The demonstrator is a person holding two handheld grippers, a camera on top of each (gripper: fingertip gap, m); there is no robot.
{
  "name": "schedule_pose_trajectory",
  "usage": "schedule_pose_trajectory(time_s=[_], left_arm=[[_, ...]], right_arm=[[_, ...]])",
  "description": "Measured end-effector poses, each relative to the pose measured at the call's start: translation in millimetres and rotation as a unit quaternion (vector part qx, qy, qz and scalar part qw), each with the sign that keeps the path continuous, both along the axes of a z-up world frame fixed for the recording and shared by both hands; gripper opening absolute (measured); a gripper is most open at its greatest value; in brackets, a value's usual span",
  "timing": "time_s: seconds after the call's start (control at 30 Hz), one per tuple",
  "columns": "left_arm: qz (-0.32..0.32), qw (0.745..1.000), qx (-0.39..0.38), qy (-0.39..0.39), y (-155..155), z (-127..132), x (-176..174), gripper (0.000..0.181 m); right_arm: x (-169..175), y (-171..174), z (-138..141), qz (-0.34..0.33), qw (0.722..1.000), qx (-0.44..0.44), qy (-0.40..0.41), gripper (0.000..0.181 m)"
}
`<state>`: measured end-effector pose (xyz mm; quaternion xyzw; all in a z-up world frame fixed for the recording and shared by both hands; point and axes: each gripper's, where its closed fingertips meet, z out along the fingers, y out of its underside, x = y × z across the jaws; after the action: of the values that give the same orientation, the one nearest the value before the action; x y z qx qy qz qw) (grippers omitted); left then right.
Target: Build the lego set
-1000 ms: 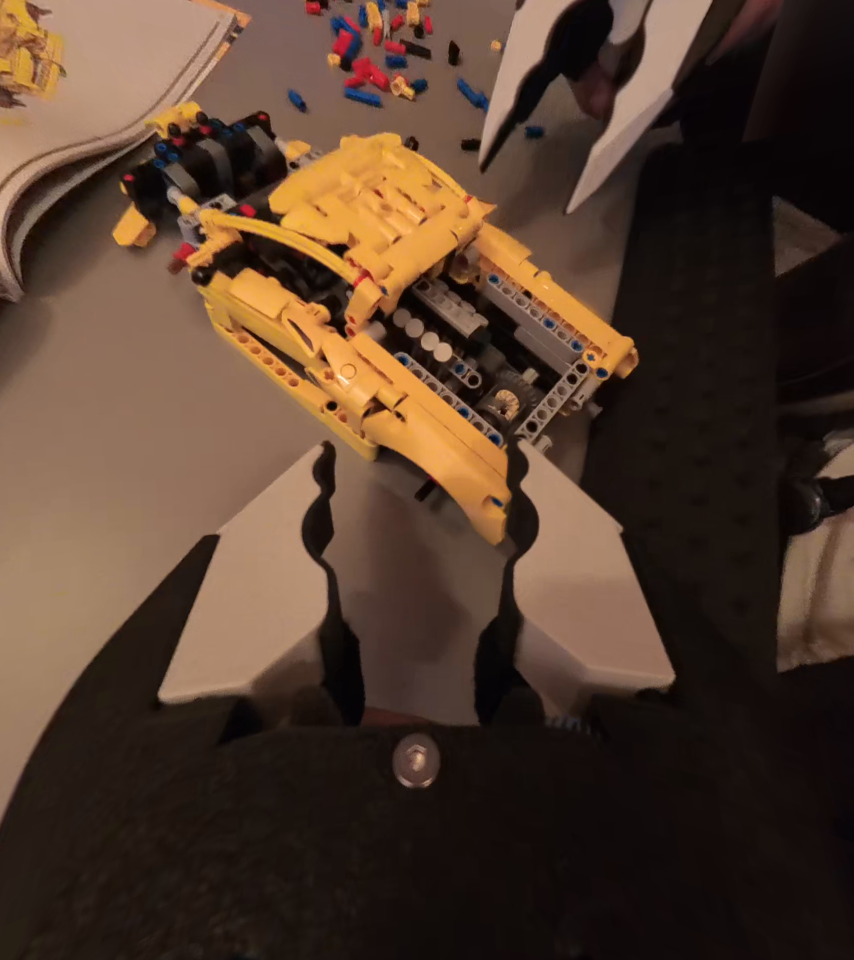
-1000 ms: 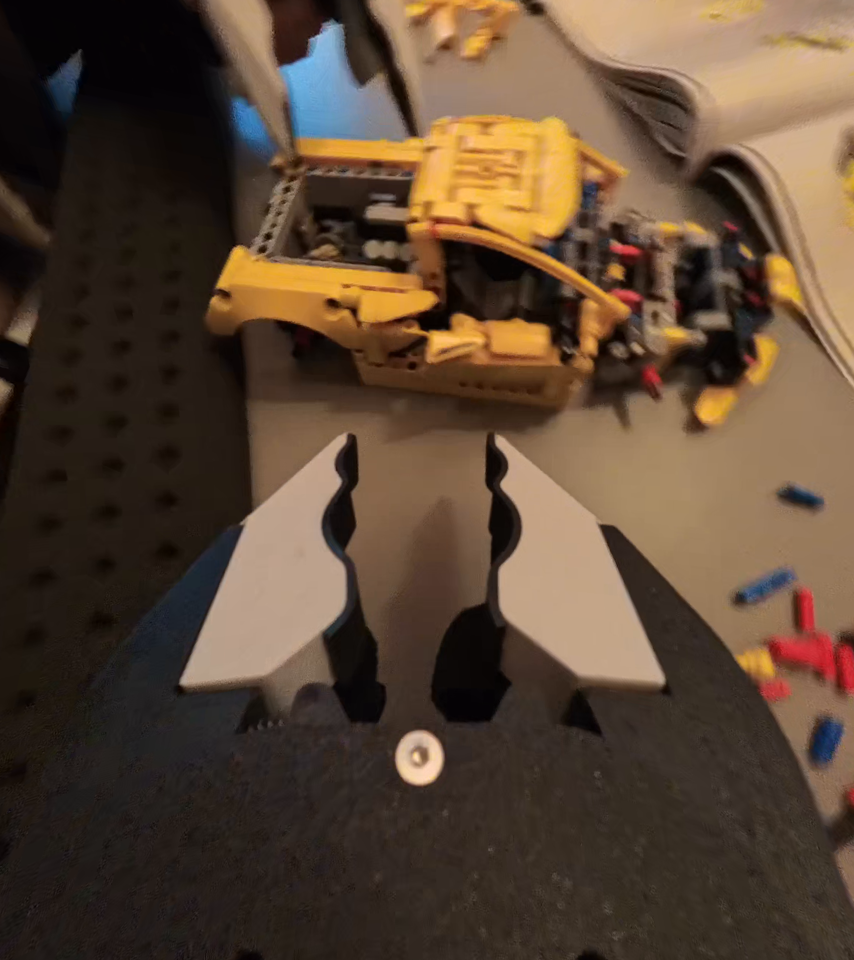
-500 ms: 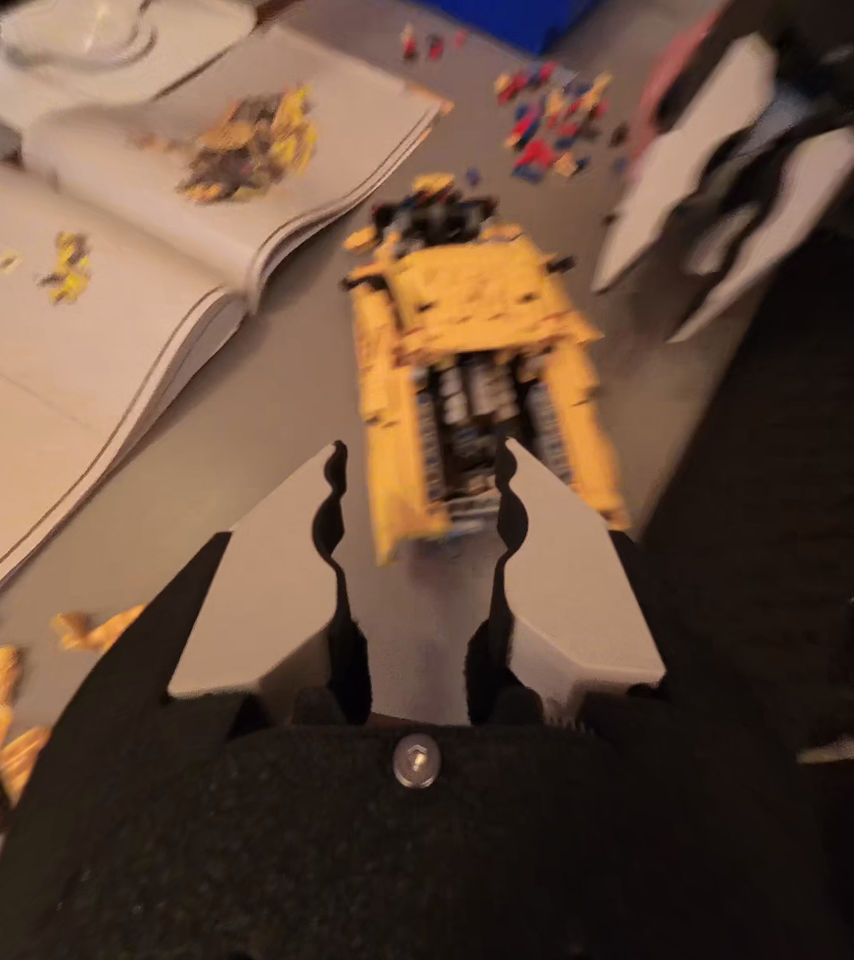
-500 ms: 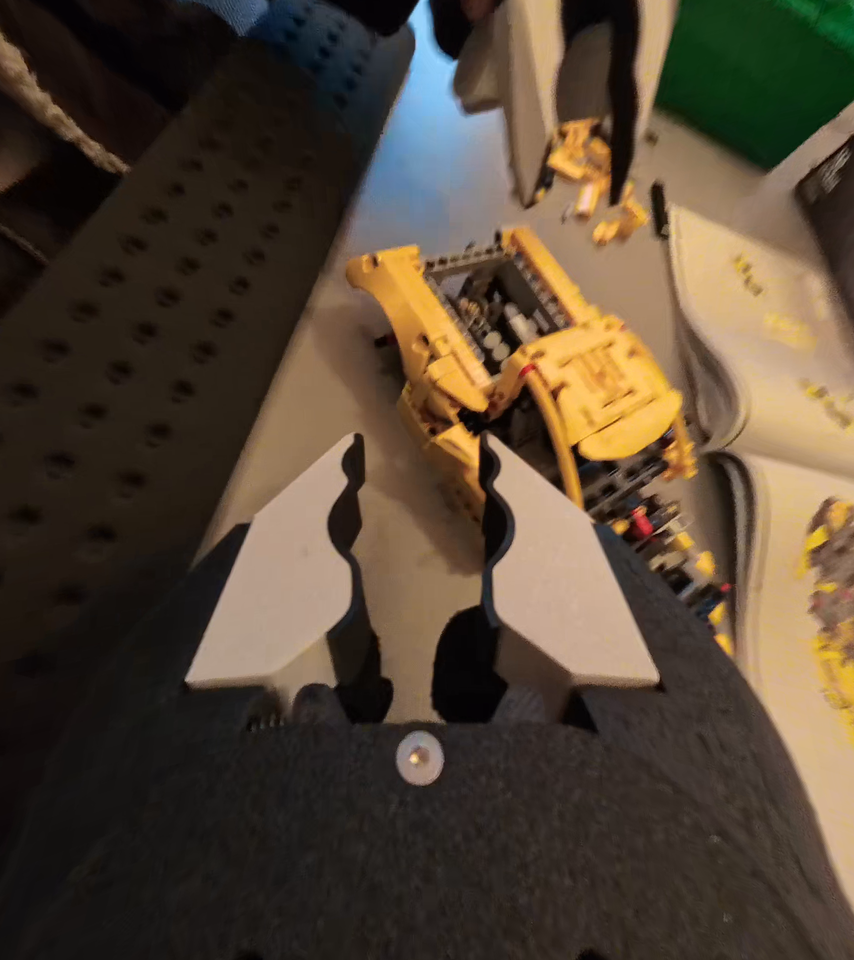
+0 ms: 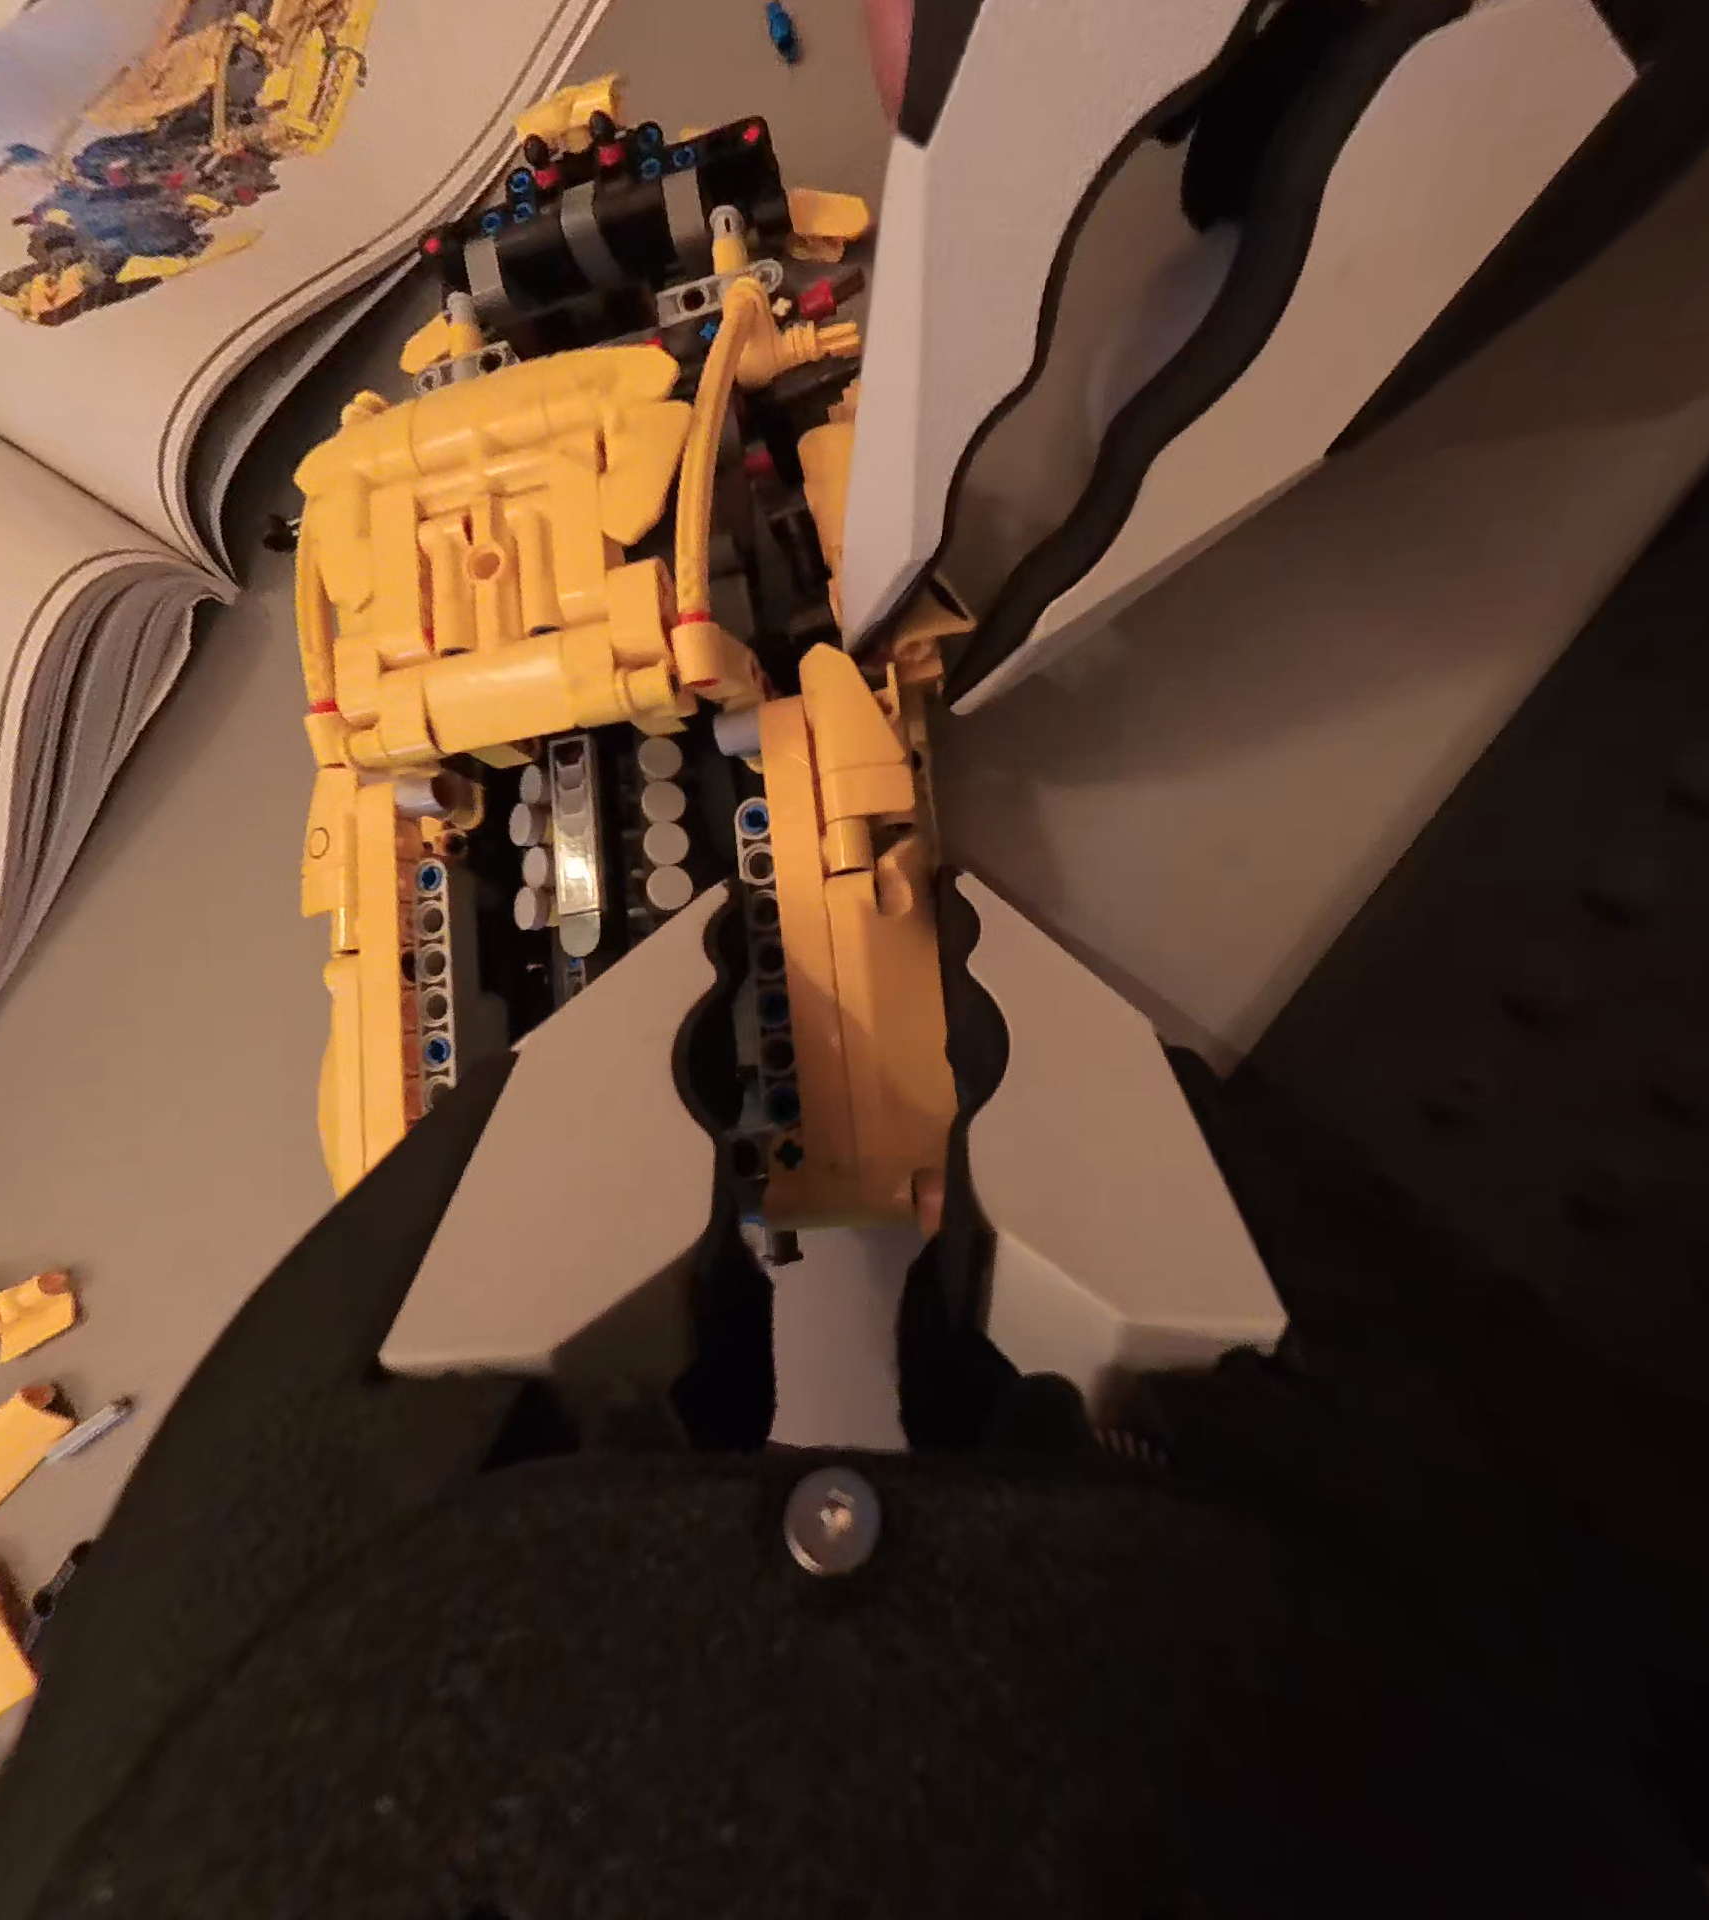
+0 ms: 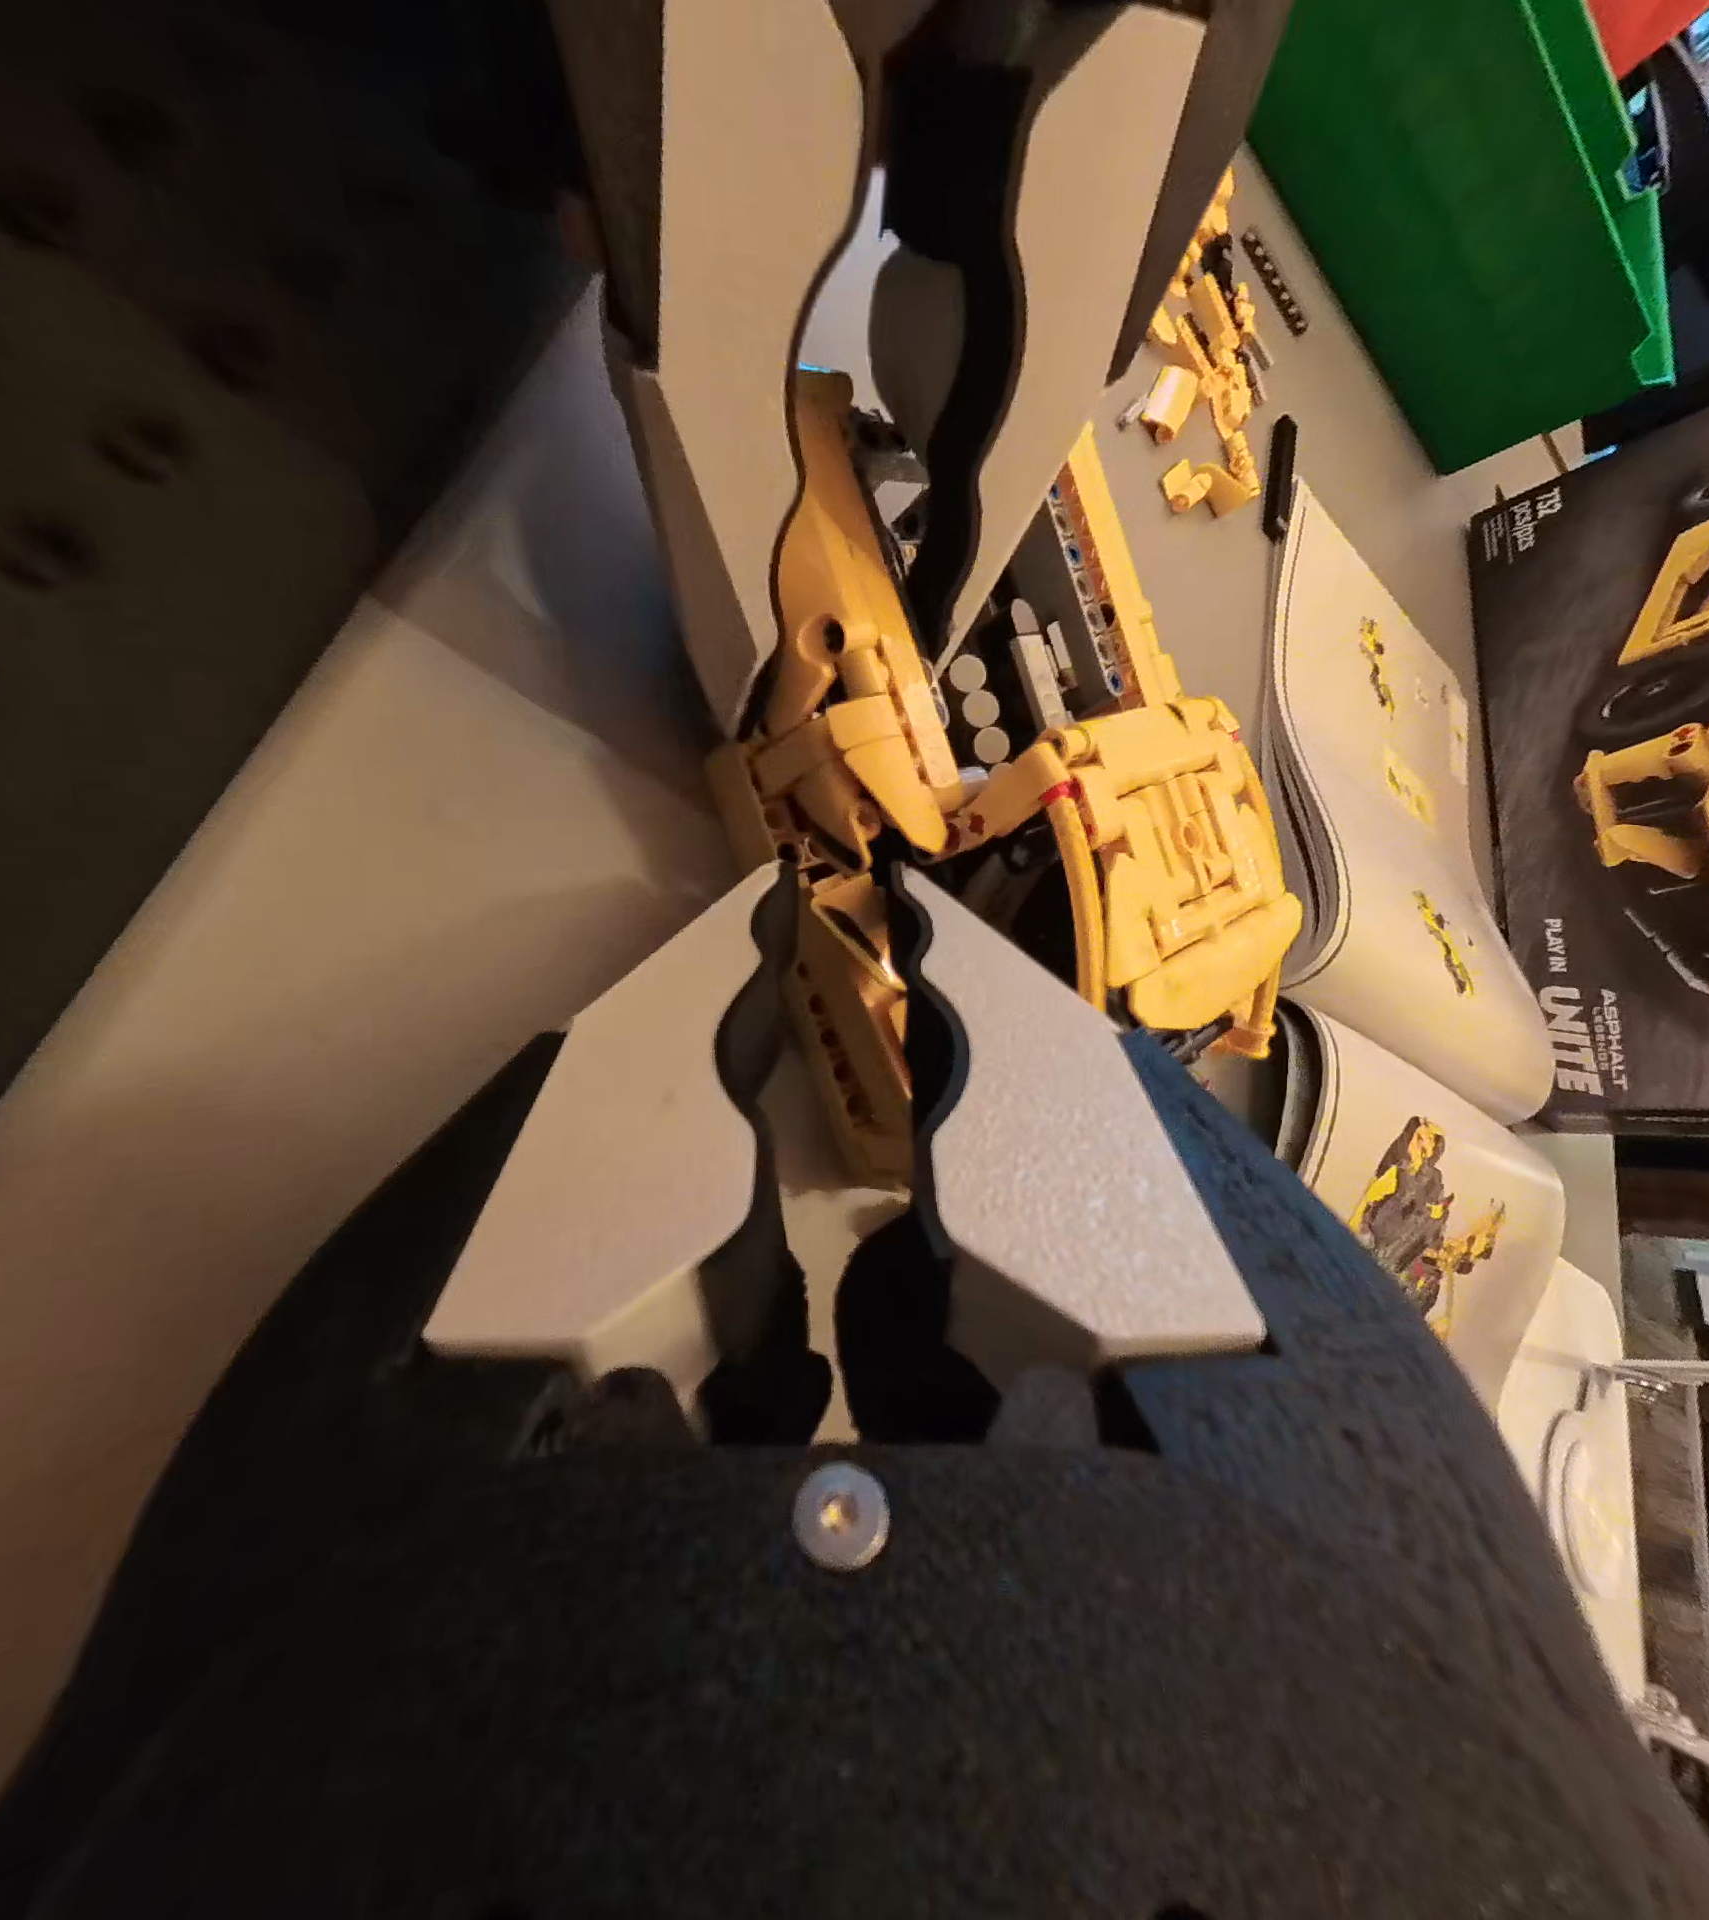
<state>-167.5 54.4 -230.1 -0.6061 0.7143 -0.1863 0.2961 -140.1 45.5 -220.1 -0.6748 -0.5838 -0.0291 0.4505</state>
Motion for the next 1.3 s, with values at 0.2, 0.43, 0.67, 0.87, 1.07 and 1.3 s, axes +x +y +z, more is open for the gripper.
schedule_pose_trajectory(time_s=[0.2, 0.43, 0.67, 0.87, 1.07, 1.3], left_arm=[[-0.008, 1.000, 0.007, -0.003, 0, -1, -1, 0.036], [-0.012, 1.000, 0.003, -0.003, 0, -1, -1, 0.036], [-0.015, 1.000, 0.003, -0.005, 0, 0, -1, 0.036], [-0.014, 1.000, 0.005, -0.005, 0, 0, -1, 0.036], [-0.015, 1.000, 0.004, -0.006, 0, 0, -1, 0.036], [-0.022, 1.000, 0.004, -0.005, 0, 0, -1, 0.036]], right_arm=[[2, 5, 0, -0.029, 0.999, -0.030, 0.001, 0.014], [-1, 5, 0, -0.031, 0.998, -0.046, 0.033, 0.014], [11, -2, 20, -0.032, 0.998, -0.001, 0.055, 0.019], [6, 4, 11, -0.030, 0.999, 0.014, 0.032, 0.011], [5, -2, 15, -0.023, 0.998, 0.003, 0.054, 0.012], [5, 3, 8, -0.018, 1.000, -0.006, 0.026, 0.030]])
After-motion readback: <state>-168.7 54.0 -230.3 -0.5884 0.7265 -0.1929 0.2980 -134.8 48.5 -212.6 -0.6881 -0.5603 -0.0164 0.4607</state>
